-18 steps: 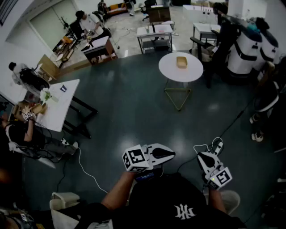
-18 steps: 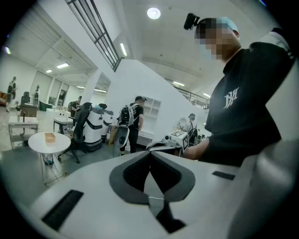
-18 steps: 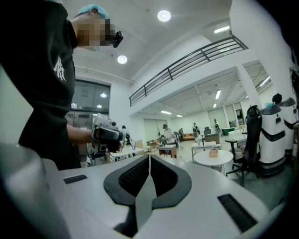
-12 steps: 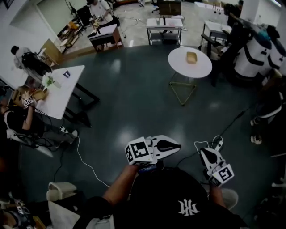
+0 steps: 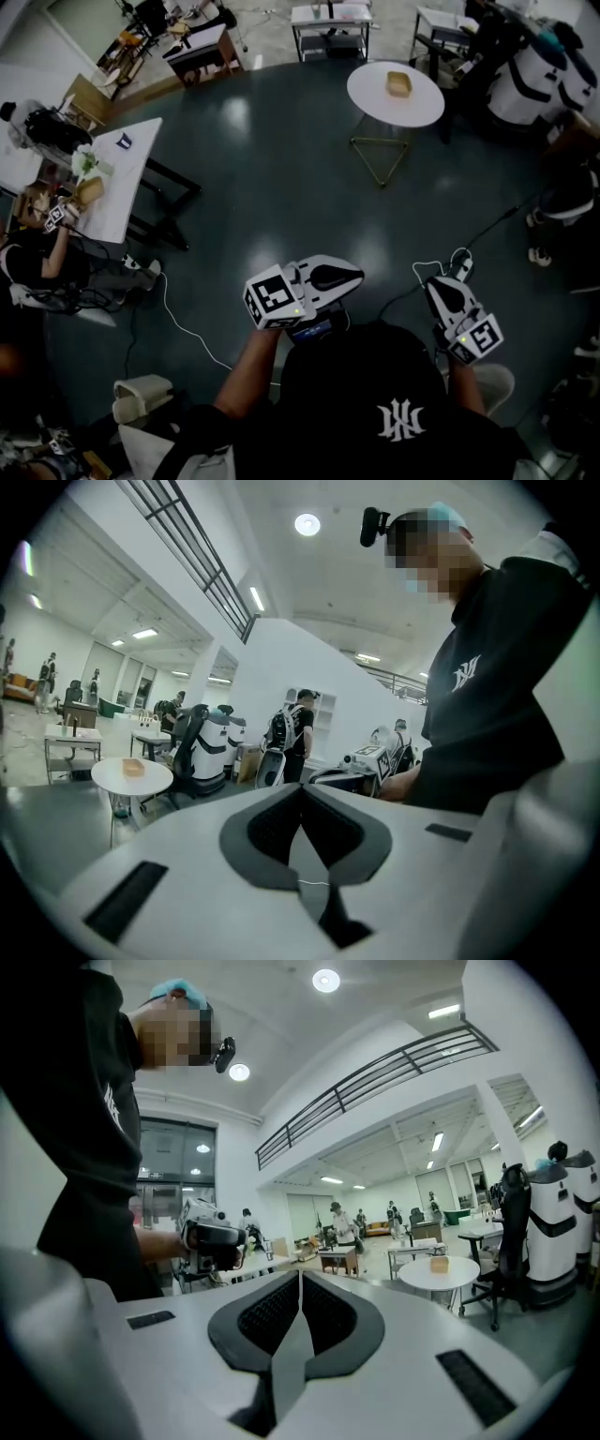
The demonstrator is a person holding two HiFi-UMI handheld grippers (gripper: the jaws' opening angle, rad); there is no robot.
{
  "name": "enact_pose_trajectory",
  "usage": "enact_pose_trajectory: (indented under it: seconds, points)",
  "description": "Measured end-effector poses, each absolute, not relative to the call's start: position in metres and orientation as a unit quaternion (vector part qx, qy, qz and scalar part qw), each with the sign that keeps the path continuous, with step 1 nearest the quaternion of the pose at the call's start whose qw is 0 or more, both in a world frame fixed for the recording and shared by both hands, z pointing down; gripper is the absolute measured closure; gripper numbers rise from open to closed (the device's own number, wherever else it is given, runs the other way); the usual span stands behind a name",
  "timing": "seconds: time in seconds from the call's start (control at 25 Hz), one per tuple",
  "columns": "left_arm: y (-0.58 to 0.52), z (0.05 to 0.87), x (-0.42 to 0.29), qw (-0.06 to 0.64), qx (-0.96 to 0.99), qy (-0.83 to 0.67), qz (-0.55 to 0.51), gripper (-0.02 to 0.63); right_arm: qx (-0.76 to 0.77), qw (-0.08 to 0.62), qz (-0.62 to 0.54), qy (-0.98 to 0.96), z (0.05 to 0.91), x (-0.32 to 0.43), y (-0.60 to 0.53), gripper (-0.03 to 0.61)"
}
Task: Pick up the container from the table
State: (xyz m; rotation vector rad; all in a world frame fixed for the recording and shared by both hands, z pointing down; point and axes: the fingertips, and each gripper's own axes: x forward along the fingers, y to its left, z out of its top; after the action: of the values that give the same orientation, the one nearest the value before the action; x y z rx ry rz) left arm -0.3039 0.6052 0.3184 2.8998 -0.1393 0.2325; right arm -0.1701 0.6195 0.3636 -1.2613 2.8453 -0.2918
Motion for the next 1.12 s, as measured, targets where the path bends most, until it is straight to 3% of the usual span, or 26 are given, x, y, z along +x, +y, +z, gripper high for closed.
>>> enact_pose_trajectory:
  seconds: [0.2, 0.4, 1.12]
  points:
    - [0.590, 0.314, -0.324, 0.117, 0.988, -0.059, 0.079, 0.610, -0.408, -0.009, -0.086, 0.909, 0.364, -0.179, 0.609, 0.540]
    - [0.606, 0.320, -0.344, 0.120, 0.989, -0.048, 0.076, 0.610, -0.431, 0.018, -0.088, 0.898, 0.345, -0.193, 0.630, 0.538]
    - [0.594, 0.348, -0.331, 0.161, 0.984, 0.000, 0.075, 0.611, -0.510, -0.024, -0.117, 0.852, 0.362, -0.164, 0.644, 0.538]
